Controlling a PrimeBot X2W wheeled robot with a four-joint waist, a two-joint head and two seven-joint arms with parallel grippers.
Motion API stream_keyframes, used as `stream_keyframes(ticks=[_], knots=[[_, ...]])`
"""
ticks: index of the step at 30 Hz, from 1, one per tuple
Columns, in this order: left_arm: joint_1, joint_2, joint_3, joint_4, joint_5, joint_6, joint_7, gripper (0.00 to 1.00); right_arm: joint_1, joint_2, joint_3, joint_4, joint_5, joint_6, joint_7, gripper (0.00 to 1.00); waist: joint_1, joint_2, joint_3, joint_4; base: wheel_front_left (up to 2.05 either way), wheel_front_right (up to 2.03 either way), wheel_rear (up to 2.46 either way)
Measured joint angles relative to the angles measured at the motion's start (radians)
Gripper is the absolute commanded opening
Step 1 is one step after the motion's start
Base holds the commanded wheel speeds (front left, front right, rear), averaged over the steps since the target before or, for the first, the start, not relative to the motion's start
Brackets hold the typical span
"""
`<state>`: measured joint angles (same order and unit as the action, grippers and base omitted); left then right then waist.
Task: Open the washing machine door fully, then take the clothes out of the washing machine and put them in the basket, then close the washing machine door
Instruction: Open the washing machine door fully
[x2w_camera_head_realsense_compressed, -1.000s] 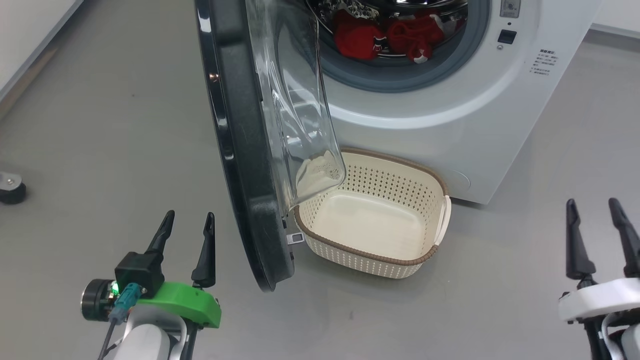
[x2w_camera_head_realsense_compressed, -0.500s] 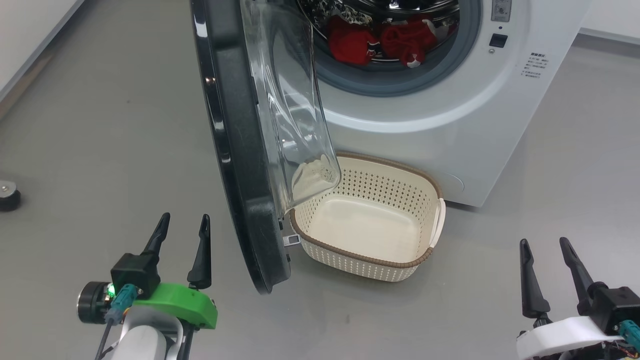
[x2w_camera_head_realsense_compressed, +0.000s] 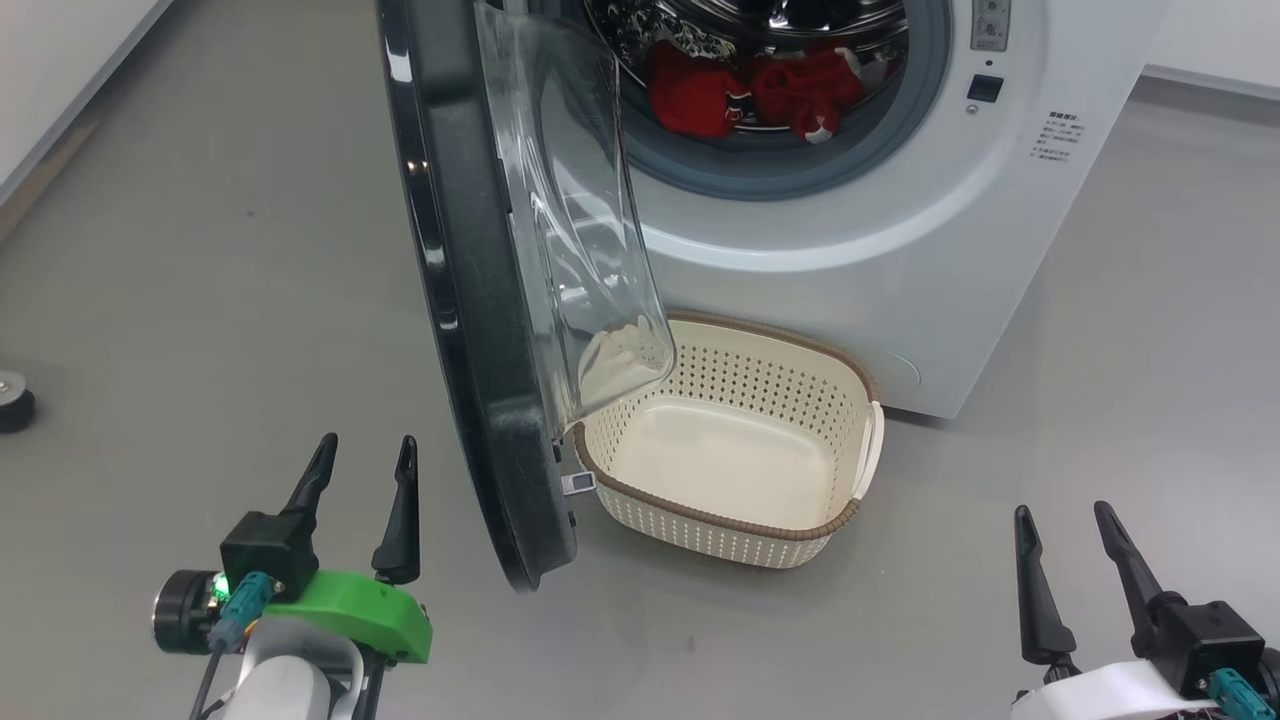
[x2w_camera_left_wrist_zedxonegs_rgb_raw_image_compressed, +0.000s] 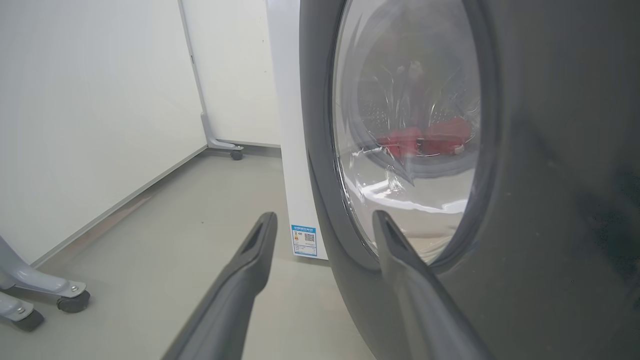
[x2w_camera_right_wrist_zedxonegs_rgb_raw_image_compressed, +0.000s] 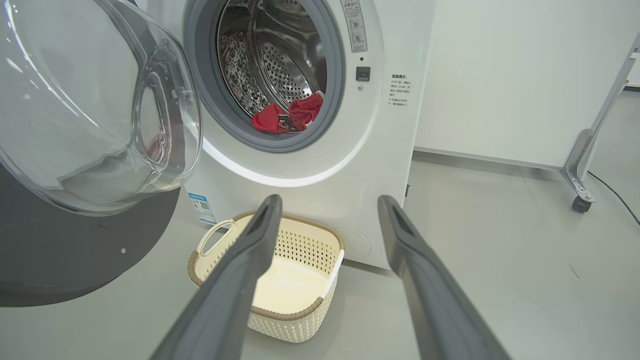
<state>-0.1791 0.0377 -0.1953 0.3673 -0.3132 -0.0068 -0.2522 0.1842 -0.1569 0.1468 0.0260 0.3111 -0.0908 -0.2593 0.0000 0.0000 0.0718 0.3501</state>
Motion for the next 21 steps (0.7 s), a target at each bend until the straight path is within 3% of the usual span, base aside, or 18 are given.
stream_keyframes(ticks=[11, 12, 13, 14, 21], knots=[[0.0, 0.0, 0.002, 0.007, 0.007, -0.008, 0.0, 1.0, 0.016, 0.023, -0.016, -0.006, -0.014, 0.0, 0.0, 1.0, 0.0, 0.0, -0.005, -0.002, 0.0, 0.0, 0.0], [0.0, 0.0, 0.002, 0.007, 0.007, -0.008, 0.0, 0.77, 0.016, 0.023, -0.016, -0.006, -0.014, 0.0, 0.0, 1.0, 0.0, 0.0, -0.005, -0.002, 0.0, 0.0, 0.0], [0.0, 0.0, 0.003, 0.007, 0.007, -0.008, 0.0, 0.31, 0.017, 0.025, -0.017, -0.007, -0.015, 0.0, 0.0, 1.0, 0.0, 0.0, -0.005, -0.002, 0.0, 0.0, 0.0], [0.0, 0.0, 0.003, 0.008, 0.008, -0.009, 0.0, 0.0, 0.02, 0.027, -0.019, -0.008, -0.015, 0.0, 0.0, 1.0, 0.0, 0.0, -0.006, -0.002, 0.0, 0.0, 0.0], [0.001, 0.0, 0.003, 0.012, 0.017, -0.009, 0.0, 0.0, 0.029, 0.032, -0.03, -0.012, -0.027, 0.002, 0.0, 1.0, 0.0, 0.0, -0.007, -0.003, 0.0, 0.0, 0.0]])
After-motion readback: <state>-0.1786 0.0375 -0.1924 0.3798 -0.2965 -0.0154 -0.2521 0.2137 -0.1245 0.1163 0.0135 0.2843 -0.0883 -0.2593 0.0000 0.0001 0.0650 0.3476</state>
